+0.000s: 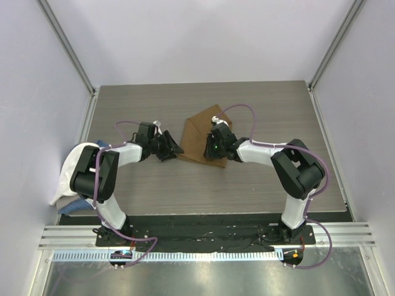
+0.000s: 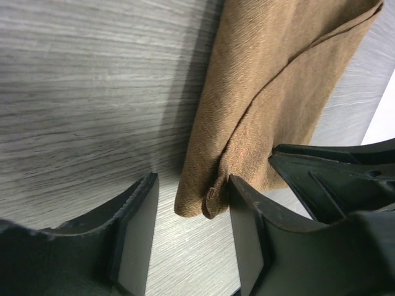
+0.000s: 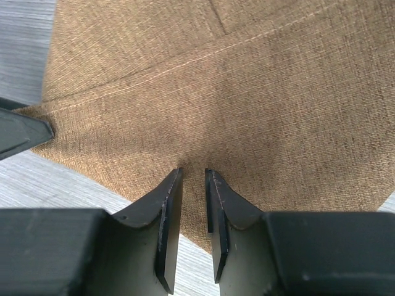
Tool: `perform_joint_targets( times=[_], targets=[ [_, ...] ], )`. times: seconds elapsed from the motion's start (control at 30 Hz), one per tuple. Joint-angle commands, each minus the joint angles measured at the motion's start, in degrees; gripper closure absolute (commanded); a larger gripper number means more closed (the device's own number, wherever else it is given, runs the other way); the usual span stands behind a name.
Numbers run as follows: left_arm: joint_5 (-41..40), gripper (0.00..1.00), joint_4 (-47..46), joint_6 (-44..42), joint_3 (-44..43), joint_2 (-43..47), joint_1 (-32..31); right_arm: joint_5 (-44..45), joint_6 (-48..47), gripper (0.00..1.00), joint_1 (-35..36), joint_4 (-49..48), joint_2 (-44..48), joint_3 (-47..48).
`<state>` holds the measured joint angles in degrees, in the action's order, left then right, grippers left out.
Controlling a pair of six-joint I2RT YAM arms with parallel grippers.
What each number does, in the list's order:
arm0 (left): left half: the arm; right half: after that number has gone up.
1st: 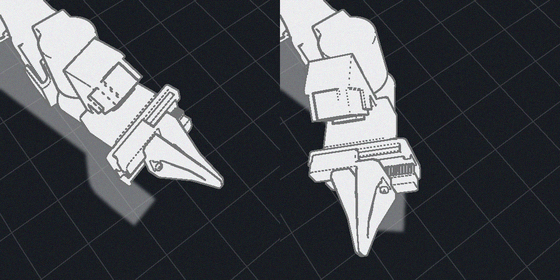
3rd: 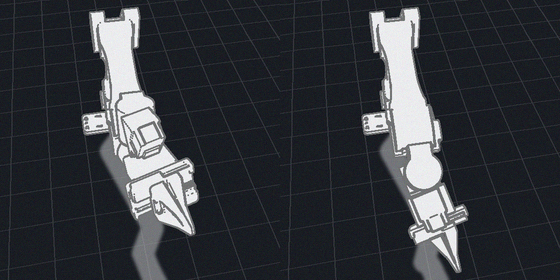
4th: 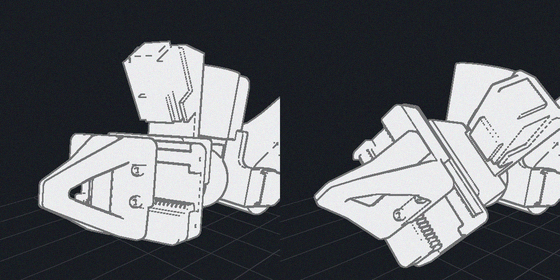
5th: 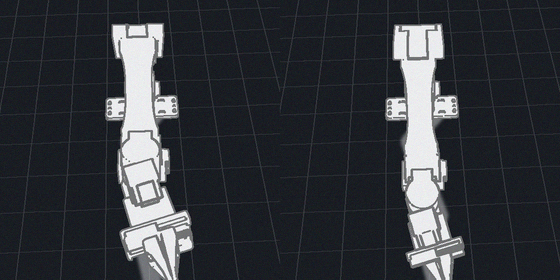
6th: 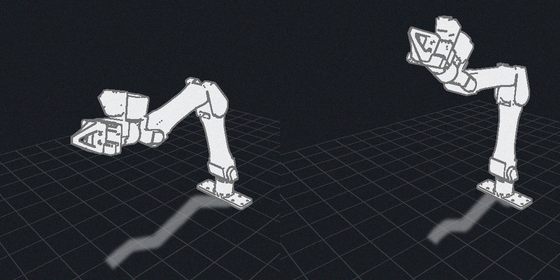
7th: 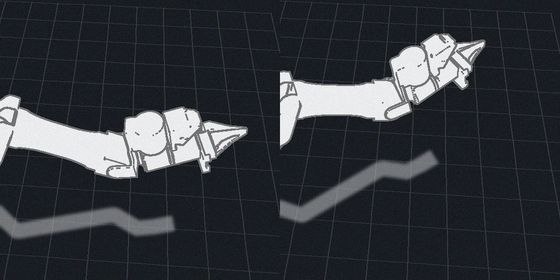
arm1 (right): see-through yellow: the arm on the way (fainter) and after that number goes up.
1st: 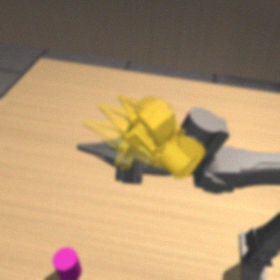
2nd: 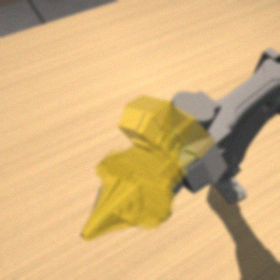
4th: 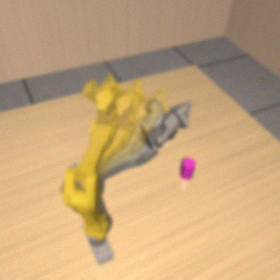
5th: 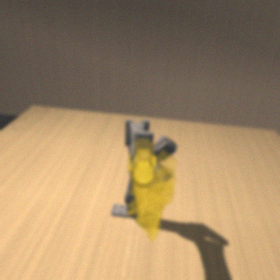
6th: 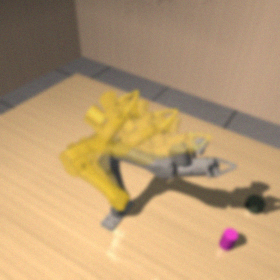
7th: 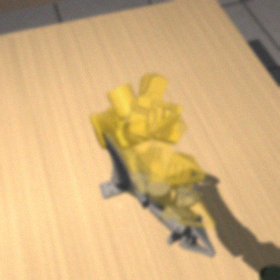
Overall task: Fold the napkin, place the utensils inside, and roll it up
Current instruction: Roll the napkin with the utensil
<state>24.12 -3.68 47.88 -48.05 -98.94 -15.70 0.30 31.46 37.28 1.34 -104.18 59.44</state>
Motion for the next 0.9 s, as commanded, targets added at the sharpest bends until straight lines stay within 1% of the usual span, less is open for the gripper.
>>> perform_joint_targets(
  times=[0.0, 0.03, 0.17, 0.23, 0.27, 0.3, 0.33, 0.37, 0.4, 0.43, 0.47, 0.5, 0.53, 0.57, 0.6, 0.67, 0.7, 0.73, 0.8, 0.83, 0.87],
  targets=[
    [1.0, 0.50, -3.1, 0.5, 0.3, -1.0, -0.5, 0.3, 1.1, 0.71, -0.5, -2.0, -0.8, -0.5],
    [1.5, 0.51, -3.7, 0.6, 0.3, -1.3, -0.6, 0.4, 1.2, 0.71, -0.5, -2.0, -0.8, -0.5],
    [2.9, 0.62, -6.0, 1.8, 0.5, -2.9, -0.6, 0.5, 0.8, 0.71, -0.8, -2.0, -1.1, -0.4],
    [3.6, 0.66, -6.9, 2.6, 0.5, -3.2, -0.6, 0.3, 0.1, 0.71, -0.7, -1.9, -0.9, 0.1],
    [3.8, 0.74, -7.4, 2.7, 0.4, -3.4, -0.6, 0.4, -0.8, 0.70, -0.7, -1.8, -0.8, 0.1],
    [4.2, 0.79, -7.6, 3.0, 0.2, -3.5, -0.6, -1.3, -1.5, 0.70, -0.6, -1.8, -0.1, 0.6],
    [4.6, 0.84, -7.6, 3.1, -0.1, -3.7, -0.6, -1.4, -2.1, 0.67, -0.6, -1.8, 0.4, 0.6],
    [5.0, 0.92, -7.3, 3.4, -0.2, -3.6, -0.6, -1.5, -3.1, 0.65, -0.6, -2.0, 1.0, 0.4],
    [5.1, 0.96, -6.9, 3.6, -0.6, -3.5, -0.6, -1.2, -5.4, 0.63, -0.4, -2.8, 2.0, 0.0],
    [5.1, 1.00, -6.3, 3.7, -0.8, -3.3, -0.6, -0.6, -7.0, 0.57, 0.2, -3.4, 3.8, -0.5],
    [5.1, 1.00, -5.6, 3.9, -1.2, -3.2, -0.6, 1.6, -8.6, 0.55, 0.8, -4.1, 4.9, -1.0],
    [5.0, 1.00, -3.7, 3.9, -1.7, -2.9, -0.6, 4.4, -12.6, 0.51, 2.7, -5.5, 6.0, -2.0],
    [5.1, 1.00, -2.7, 3.9, -2.1, -2.6, -0.6, 6.5, -14.7, 0.48, 3.8, -6.3, 7.6, -2.5],
    [5.0, 1.00, -1.4, 4.0, -2.5, -2.2, -0.6, 8.3, -16.7, 0.41, 5.1, -6.8, 7.9, -2.7],
    [5.1, 1.00, 0.1, 4.2, -2.9, -2.1, -0.6, 12.1, -18.8, 0.39, 6.3, -7.8, 8.2, -3.2],
    [5.7, 1.00, 1.6, 4.4, -3.2, -1.3, -0.6, 15.4, -23.5, 0.34, 9.9, -8.7, 8.0, -3.5],
    [6.4, 1.00, 2.2, 4.4, -3.5, -1.2, -0.4, 17.4, -24.9, 0.32, 11.0, -10.9, 7.9, -4.1],
    [6.6, 1.00, 3.5, 4.3, -3.8, -1.2, -0.3, 20.4, -27.7, 0.31, 13.6, -12.2, 7.7, -4.6],
    [7.4, 1.00, 5.6, 4.1, -4.4, -1.3, 0.0, 23.4, -30.0, 0.28, 16.1, -16.2, 6.5, -5.6],
    [8.2, 1.00, 6.4, 4.0, -4.5, -1.4, 0.2, 26.4, -31.0, 0.28, 17.2, -17.2, 6.0, -5.6],
    [8.9, 1.00, 6.6, 4.2, -4.5, -1.8, 0.3, 27.6, -33.0, 0.27, 19.7, -18.2, 5.4, -5.6]
  ],
)
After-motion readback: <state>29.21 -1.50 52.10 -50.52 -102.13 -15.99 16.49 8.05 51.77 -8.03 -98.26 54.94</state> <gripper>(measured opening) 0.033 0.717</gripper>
